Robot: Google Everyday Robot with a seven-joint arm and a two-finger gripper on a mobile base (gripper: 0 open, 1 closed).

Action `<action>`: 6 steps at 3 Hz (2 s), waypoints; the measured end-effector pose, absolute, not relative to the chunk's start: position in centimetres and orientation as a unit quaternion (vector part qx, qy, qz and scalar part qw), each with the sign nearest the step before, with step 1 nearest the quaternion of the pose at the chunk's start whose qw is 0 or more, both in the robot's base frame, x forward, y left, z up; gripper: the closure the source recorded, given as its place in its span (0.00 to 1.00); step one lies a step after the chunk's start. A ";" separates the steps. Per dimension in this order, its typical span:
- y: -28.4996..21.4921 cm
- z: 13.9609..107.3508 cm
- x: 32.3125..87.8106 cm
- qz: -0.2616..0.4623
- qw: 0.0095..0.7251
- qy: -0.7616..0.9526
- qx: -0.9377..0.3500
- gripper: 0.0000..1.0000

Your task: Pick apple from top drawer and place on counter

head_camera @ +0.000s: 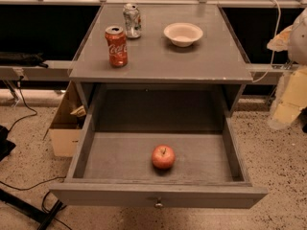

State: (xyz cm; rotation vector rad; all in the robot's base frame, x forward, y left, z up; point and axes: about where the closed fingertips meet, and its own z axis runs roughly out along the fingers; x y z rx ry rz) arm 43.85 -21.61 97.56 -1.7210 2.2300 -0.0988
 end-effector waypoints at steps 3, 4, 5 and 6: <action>-19.2 87.9 46.5 -0.018 0.171 0.786 -0.594 0.00; -17.9 83.0 48.2 -0.010 0.194 0.782 -0.592 0.00; -17.9 83.0 48.2 -0.010 0.194 0.782 -0.592 0.00; -17.0 81.5 49.0 0.012 0.197 0.774 -0.602 0.00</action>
Offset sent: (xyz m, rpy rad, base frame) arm 0.0295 0.0278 -0.1188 0.0321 0.0132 -0.0219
